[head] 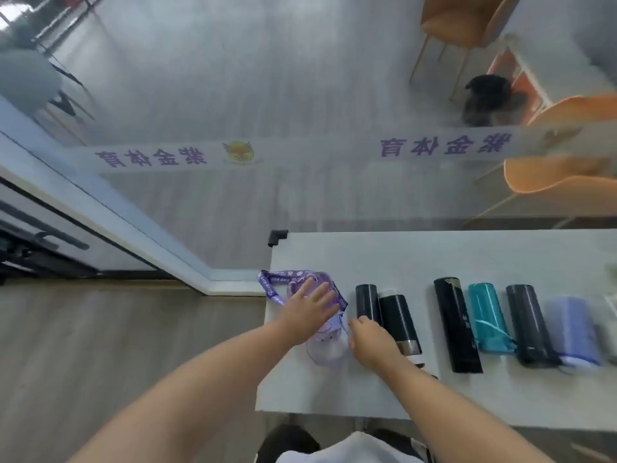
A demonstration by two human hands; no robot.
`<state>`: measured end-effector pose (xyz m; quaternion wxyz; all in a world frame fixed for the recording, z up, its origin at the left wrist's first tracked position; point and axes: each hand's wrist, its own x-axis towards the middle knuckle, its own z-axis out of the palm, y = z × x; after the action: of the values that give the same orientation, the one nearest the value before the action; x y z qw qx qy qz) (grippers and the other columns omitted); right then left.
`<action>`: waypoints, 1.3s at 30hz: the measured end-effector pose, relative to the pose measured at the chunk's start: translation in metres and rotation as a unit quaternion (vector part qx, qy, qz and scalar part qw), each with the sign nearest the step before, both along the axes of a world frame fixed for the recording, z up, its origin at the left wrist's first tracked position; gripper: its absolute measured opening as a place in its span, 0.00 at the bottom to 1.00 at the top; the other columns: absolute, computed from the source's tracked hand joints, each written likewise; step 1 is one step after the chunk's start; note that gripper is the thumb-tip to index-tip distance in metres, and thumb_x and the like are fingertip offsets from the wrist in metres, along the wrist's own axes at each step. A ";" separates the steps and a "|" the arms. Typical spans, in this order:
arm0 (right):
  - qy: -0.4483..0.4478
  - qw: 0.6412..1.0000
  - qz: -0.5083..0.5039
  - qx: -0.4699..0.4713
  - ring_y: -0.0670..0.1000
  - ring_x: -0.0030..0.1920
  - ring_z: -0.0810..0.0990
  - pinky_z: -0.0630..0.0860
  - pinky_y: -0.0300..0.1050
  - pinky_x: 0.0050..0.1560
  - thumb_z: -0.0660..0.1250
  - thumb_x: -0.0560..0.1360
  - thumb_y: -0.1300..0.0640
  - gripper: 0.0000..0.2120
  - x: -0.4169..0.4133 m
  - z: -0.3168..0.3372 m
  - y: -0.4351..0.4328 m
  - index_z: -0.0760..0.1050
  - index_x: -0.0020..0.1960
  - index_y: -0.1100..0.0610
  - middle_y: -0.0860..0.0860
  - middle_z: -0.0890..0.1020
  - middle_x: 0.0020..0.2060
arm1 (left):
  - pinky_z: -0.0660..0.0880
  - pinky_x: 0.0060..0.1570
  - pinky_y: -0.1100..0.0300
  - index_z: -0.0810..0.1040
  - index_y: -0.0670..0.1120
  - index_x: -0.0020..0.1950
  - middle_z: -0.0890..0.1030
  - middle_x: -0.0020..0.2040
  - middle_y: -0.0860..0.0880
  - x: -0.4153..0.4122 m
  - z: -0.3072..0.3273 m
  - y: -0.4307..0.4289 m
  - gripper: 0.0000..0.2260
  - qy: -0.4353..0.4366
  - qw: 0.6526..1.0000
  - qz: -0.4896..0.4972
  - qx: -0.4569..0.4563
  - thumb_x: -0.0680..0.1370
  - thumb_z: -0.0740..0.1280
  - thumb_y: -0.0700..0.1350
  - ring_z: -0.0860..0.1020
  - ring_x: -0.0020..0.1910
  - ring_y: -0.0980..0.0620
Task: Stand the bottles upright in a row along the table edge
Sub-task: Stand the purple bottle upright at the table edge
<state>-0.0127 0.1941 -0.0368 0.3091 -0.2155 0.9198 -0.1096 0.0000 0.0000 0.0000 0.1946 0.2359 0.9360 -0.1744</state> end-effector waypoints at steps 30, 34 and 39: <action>-0.227 0.838 -0.437 -0.235 0.50 0.35 0.78 0.77 0.42 0.41 0.68 0.76 0.59 0.08 -0.056 0.051 -0.074 0.79 0.46 0.66 0.55 0.78 0.34 | 0.67 0.64 0.39 0.61 0.52 0.73 0.63 0.70 0.42 -0.037 -0.079 -0.112 0.49 -0.009 0.930 0.196 0.309 0.58 0.76 0.66 0.63 0.67 0.36; -0.174 0.907 -0.337 -0.185 0.51 0.34 0.75 0.73 0.44 0.36 0.70 0.73 0.56 0.09 -0.100 0.082 -0.118 0.78 0.39 0.62 0.54 0.78 0.33 | 0.66 0.68 0.43 0.52 0.50 0.75 0.59 0.73 0.40 -0.035 -0.076 -0.109 0.50 -0.026 0.881 0.302 0.364 0.63 0.75 0.64 0.60 0.70 0.37; -0.111 0.981 -0.144 -0.069 0.51 0.31 0.63 0.60 0.44 0.32 0.66 0.72 0.58 0.14 -0.122 0.094 -0.177 0.63 0.32 0.55 0.51 0.65 0.29 | 0.63 0.71 0.48 0.54 0.48 0.77 0.58 0.73 0.46 -0.018 -0.069 -0.126 0.46 -0.046 0.852 0.332 0.401 0.68 0.74 0.63 0.59 0.71 0.42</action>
<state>-0.1344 0.0175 0.0575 0.3742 -0.0880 0.8915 -0.2396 -0.0183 -0.1258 -0.0694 0.1724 -0.0240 0.9373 0.3020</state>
